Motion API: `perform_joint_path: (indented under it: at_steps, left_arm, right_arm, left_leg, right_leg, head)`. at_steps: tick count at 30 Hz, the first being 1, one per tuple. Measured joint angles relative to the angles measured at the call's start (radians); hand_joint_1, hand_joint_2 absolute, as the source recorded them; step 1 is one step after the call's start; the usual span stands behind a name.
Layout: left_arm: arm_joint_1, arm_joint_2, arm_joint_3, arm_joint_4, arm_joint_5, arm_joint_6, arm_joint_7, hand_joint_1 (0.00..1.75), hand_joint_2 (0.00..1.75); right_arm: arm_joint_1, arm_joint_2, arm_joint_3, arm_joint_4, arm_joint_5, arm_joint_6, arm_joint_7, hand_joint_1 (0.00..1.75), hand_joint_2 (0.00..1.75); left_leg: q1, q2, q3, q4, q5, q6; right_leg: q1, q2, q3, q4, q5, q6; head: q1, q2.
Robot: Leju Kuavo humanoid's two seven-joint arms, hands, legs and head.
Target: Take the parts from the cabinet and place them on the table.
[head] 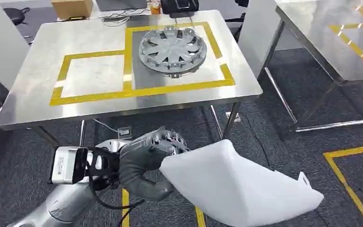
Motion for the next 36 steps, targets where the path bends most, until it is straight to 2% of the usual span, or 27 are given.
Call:
perform_joint_path:
  at_steps: [1,2,3,5,6,7,8,10,11,12,13,15,16,17,18,19,21,22,26,27,28,30,31,32,33,34,36]
  left_arm:
    - [0.004,0.0,0.0,0.005,-0.002,0.003,0.005,1.54,1.75]
    - [0.007,0.0,0.0,0.01,-0.003,0.008,0.009,1.54,1.75]
    - [0.008,0.0,0.001,0.014,-0.003,0.011,0.011,1.54,1.75]
    - [0.007,0.0,0.003,0.02,-0.003,0.014,0.013,1.54,1.75]
    - [0.007,0.0,0.004,0.023,-0.002,0.016,0.014,1.54,1.75]
    - [0.007,0.001,0.006,0.027,-0.001,0.019,0.015,1.54,1.75]
    - [0.007,0.0,0.009,0.03,0.001,0.022,0.019,1.54,1.75]
    - [0.007,0.002,0.012,0.034,0.001,0.029,0.02,1.54,1.75]
    - [0.007,0.002,0.014,0.037,0.002,0.032,0.021,1.54,1.75]
    - [0.007,0.003,0.016,0.038,0.002,0.036,0.023,1.54,1.75]
    - [0.004,0.003,0.019,0.04,0.002,0.04,0.024,1.54,1.75]
    - [0.003,0.004,0.025,0.043,0.002,0.045,0.024,1.54,1.75]
    - [0.005,0.006,0.027,0.046,0.003,0.046,0.026,1.54,1.75]
    - [0.006,0.007,0.028,0.048,0.003,0.048,0.027,1.54,1.75]
    - [0.007,0.009,0.029,0.051,0.003,0.051,0.028,1.54,1.75]
    - [0.007,0.01,0.029,0.051,0.003,0.052,0.029,1.54,1.75]
    - [0.004,0.009,0.03,0.051,0.003,0.053,0.029,1.54,1.75]
    - [0.001,0.01,0.031,0.051,0.003,0.054,0.029,1.54,1.75]
    - [-0.001,0.01,0.032,0.05,0.004,0.06,0.031,1.54,1.75]
    - [0.002,0.007,0.034,0.048,0.005,0.061,0.034,1.54,1.75]
    - [-0.001,0.006,0.033,0.048,0.013,0.062,0.038,1.54,1.75]
    - [0.0,0.006,0.032,0.048,0.019,0.062,0.043,1.54,1.75]
    - [0.004,0.007,0.031,0.048,0.019,0.062,0.047,1.54,1.75]
    - [0.008,0.008,0.029,0.048,0.022,0.062,0.048,1.54,1.75]
    - [0.012,0.009,0.029,0.048,0.024,0.062,0.05,1.54,1.75]
    - [0.013,0.01,0.029,0.048,0.024,0.062,0.051,1.54,1.75]
    - [0.013,0.009,0.029,0.047,0.025,0.062,0.051,1.54,1.75]
  right_arm:
    - [0.004,-0.004,0.0,0.0,0.0,0.0,0.0,0.0,0.0]
    - [0.005,-0.005,0.0,0.0,0.0,-0.001,0.0,0.0,0.0]
    - [0.004,-0.005,0.0,0.0,-0.002,-0.003,0.0,0.0,0.0]
    - [-0.002,-0.006,-0.002,0.0,-0.007,-0.011,-0.001,0.0,0.0]
    - [-0.005,-0.007,-0.003,0.0,-0.009,-0.012,-0.001,0.0,0.0]
    - [-0.007,-0.005,-0.006,0.0,-0.009,-0.012,0.0,0.0,0.0]
    - [-0.008,-0.008,-0.008,-0.001,-0.01,-0.013,0.001,0.0,0.0]
    - [-0.008,-0.007,-0.008,-0.001,-0.009,-0.013,0.002,0.0,0.0]
    - [-0.008,-0.006,-0.008,-0.001,-0.009,-0.013,0.002,0.0,0.0]
    - [-0.009,-0.006,-0.009,-0.002,-0.01,-0.013,0.002,0.0,0.0]
    - [-0.009,-0.008,-0.01,-0.002,-0.01,-0.013,0.002,0.0,0.0]
    - [-0.005,-0.008,-0.011,-0.002,-0.01,-0.013,0.002,0.0,0.0]
    - [-0.003,-0.008,-0.012,-0.002,-0.01,-0.013,0.002,0.0,0.0]
    - [-0.002,-0.009,-0.012,-0.002,-0.009,-0.013,0.003,0.0,0.0]
    - [-0.002,-0.009,-0.013,-0.002,-0.009,-0.013,0.004,0.0,0.0]
    - [-0.003,-0.008,-0.013,-0.002,-0.009,-0.013,0.004,0.0,0.0]
    - [-0.002,-0.007,-0.013,-0.002,-0.009,-0.012,0.004,0.0,0.0]
    - [-0.003,-0.006,-0.013,-0.002,-0.009,-0.012,0.004,0.0,0.0]
    - [-0.001,-0.005,-0.013,-0.002,-0.006,-0.011,0.004,0.0,0.0]
    - [-0.001,-0.004,-0.013,-0.002,-0.006,-0.01,0.003,0.0,0.0]
    - [0.0,-0.005,-0.013,-0.002,-0.006,-0.009,0.002,0.0,0.0]
    - [0.002,-0.009,-0.013,-0.002,-0.005,-0.007,0.001,0.0,0.0]
    - [0.004,-0.012,-0.014,-0.002,-0.005,-0.007,0.0,0.0,0.0]
    - [0.006,-0.013,-0.014,-0.003,-0.003,-0.004,0.0,0.0,0.0]
    - [0.009,-0.013,-0.014,-0.003,-0.003,-0.003,0.0,0.0,0.0]
    - [0.01,-0.014,-0.014,-0.005,-0.003,-0.002,-0.001,0.0,0.0]
    - [0.009,-0.018,-0.014,-0.008,-0.003,0.0,-0.001,0.0,0.0]
  left_leg:
    - [0.0,-0.016,-0.001,0.001,-0.001,0.0]
    - [0.001,-0.026,0.0,0.001,-0.002,-0.003]
    - [0.002,-0.039,0.002,0.003,-0.005,-0.006]
    - [0.009,-0.054,0.004,0.018,-0.018,-0.019]
    - [0.01,-0.058,0.001,0.033,-0.029,-0.028]
    - [0.001,-0.061,-0.007,0.052,-0.044,-0.037]
    - [0.004,-0.061,-0.011,0.055,-0.048,-0.04]
    - [0.007,-0.061,-0.011,0.054,-0.049,-0.043]
    - [0.009,-0.061,-0.011,0.057,-0.055,-0.047]
    - [0.009,-0.037,-0.018,0.071,-0.063,-0.056]
    - [0.012,-0.015,-0.038,0.114,-0.089,-0.065]
    - [0.022,0.001,-0.121,0.272,-0.159,-0.077]
    - [0.027,0.002,-0.162,0.343,-0.18,-0.08]
    - [0.029,0.004,-0.184,0.374,-0.179,-0.082]
    - [0.032,0.007,-0.18,0.351,-0.153,-0.081]
    - [0.032,0.008,-0.152,0.286,-0.109,-0.079]
    - [0.029,0.015,-0.064,0.109,-0.027,-0.064]
    - [0.023,0.026,-0.04,0.062,-0.033,-0.058]
    - [0.013,0.016,-0.035,0.048,-0.038,-0.044]
    - [0.026,0.014,-0.011,0.026,-0.023,-0.038]
    - [0.023,0.013,-0.004,0.018,-0.02,-0.033]
    - [0.02,0.008,-0.003,0.018,-0.02,-0.027]
    - [0.017,0.005,-0.004,0.019,-0.021,-0.025]
    - [0.016,0.002,-0.004,0.019,-0.022,-0.024]
    - [0.016,-0.003,-0.002,0.019,-0.023,-0.025]
    - [0.017,-0.007,-0.001,0.02,-0.026,-0.027]
    - [0.019,-0.012,0.001,0.031,-0.036,-0.035]
  right_leg:
    - [-0.003,0.002,-0.044,0.064,-0.012,0.006]
    - [-0.006,0.001,-0.066,0.08,-0.004,0.015]
    - [-0.011,0.001,-0.063,0.046,0.024,0.029]
    - [-0.022,0.002,-0.007,-0.116,0.116,0.063]
    - [-0.029,0.003,0.026,-0.204,0.153,0.075]
    - [-0.024,0.006,0.034,-0.216,0.156,0.063]
    - [-0.023,0.006,0.032,-0.213,0.156,0.035]
    - [-0.016,0.006,0.031,-0.213,0.156,0.021]
    - [-0.027,0.005,0.034,-0.216,0.156,0.014]
    - [-0.026,0.005,0.037,-0.216,0.156,0.009]
    - [-0.026,0.005,0.039,-0.216,0.153,0.004]
    - [-0.024,0.002,0.04,-0.216,0.149,-0.002]
    - [-0.024,-0.001,0.04,-0.216,0.148,-0.003]
    - [-0.023,-0.002,0.04,-0.216,0.147,-0.004]
    - [-0.023,-0.002,0.042,-0.216,0.146,-0.005]
    - [-0.023,-0.002,0.045,-0.216,0.144,-0.002]
    - [-0.023,-0.002,0.053,-0.217,0.14,0.001]
    - [-0.019,-0.003,0.055,-0.216,0.138,0.004]
    - [-0.019,-0.013,0.065,-0.23,0.135,0.028]
    - [-0.022,-0.013,0.059,-0.221,0.131,0.029]
    - [-0.02,-0.009,0.049,-0.194,0.118,0.027]
    - [-0.019,-0.003,-0.028,-0.044,0.055,0.016]
    - [-0.02,-0.002,-0.072,0.036,0.031,0.016]
    - [-0.02,-0.001,-0.1,0.079,0.025,0.021]
    - [-0.02,-0.001,-0.103,0.071,0.037,0.029]
    - [-0.021,-0.001,-0.083,0.021,0.066,0.04]
    - [-0.025,-0.001,0.007,-0.176,0.146,0.06]
  head:
    - [-0.001,0.0]
    - [0.0,0.0]
    - [0.0,0.0]
    - [0.0,0.0]
    - [0.0,0.0]
    - [0.003,0.0]
    - [0.001,0.0]
    - [0.003,0.0]
    - [0.003,0.0]
    - [0.003,0.0]
    - [-0.005,0.0]
    - [-0.004,0.0]
    - [-0.004,0.0]
    - [-0.004,0.0]
    - [-0.004,0.0]
    - [-0.004,0.0]
    - [-0.004,0.0]
    - [-0.003,0.0]
    - [-0.004,0.0]
    - [-0.002,0.0]
    - [-0.001,0.0]
    - [0.002,0.0]
    - [0.002,0.0]
    - [0.002,0.0]
    - [0.002,0.0]
    - [0.002,0.0]
    - [0.003,0.0]
